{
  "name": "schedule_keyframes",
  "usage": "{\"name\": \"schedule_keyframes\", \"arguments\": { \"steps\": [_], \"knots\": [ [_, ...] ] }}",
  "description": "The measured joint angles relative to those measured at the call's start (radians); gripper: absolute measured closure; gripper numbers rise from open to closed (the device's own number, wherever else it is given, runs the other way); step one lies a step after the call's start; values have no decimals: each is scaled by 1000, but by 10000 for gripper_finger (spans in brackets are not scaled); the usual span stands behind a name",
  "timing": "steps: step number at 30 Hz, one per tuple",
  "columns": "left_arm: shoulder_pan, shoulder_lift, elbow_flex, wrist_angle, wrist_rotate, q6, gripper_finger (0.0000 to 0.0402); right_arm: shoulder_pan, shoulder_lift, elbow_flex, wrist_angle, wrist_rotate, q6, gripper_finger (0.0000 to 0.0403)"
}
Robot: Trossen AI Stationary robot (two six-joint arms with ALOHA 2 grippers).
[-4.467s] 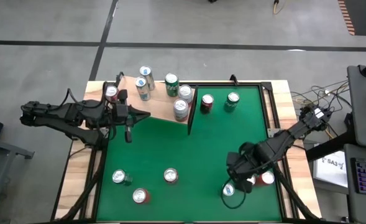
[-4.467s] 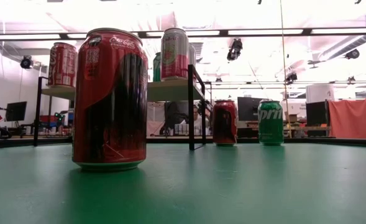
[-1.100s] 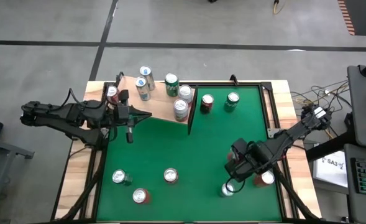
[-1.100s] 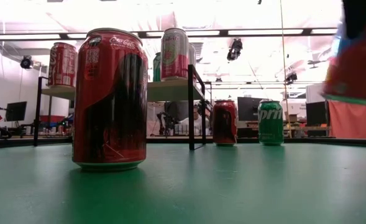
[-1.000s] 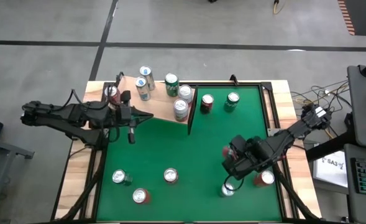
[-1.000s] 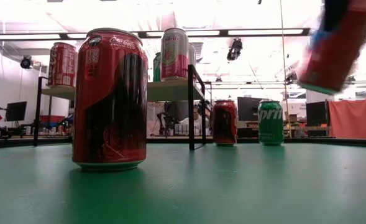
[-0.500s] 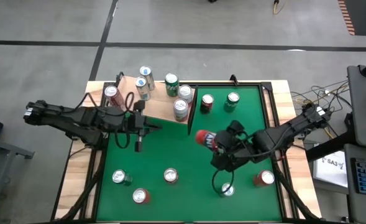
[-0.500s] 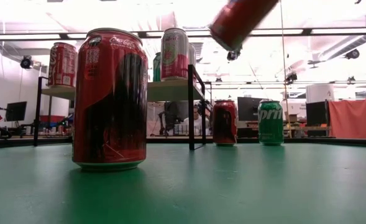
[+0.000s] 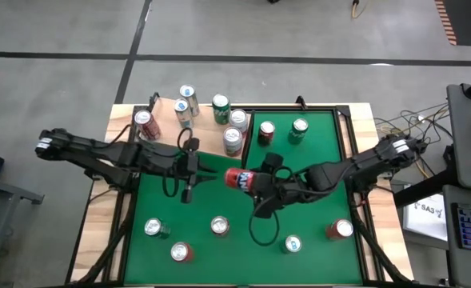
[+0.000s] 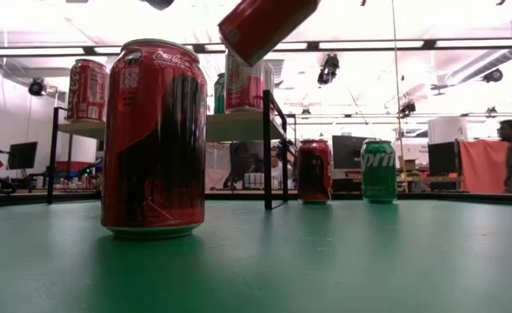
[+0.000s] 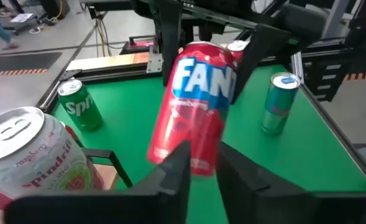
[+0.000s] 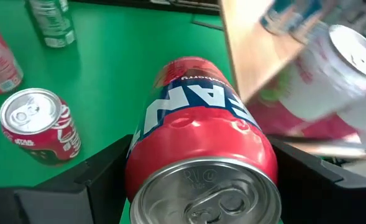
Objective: Place canned beverage on shelf
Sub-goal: Put the red soda can on the shelf
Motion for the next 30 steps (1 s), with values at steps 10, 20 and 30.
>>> {"name": "schedule_keyframes", "arguments": {
  "steps": [10,20,30],
  "knots": [
    [-12,60,0,-2,-3,12,136,-58,94,91,23,-32,-141,106],
    [-12,98,0,-77,-62,8,56,-83,201,250,16,-110,-230,106],
    [-13,124,1,-131,-117,-42,70,-91,312,454,-76,-103,-284,106]
  ]
}}
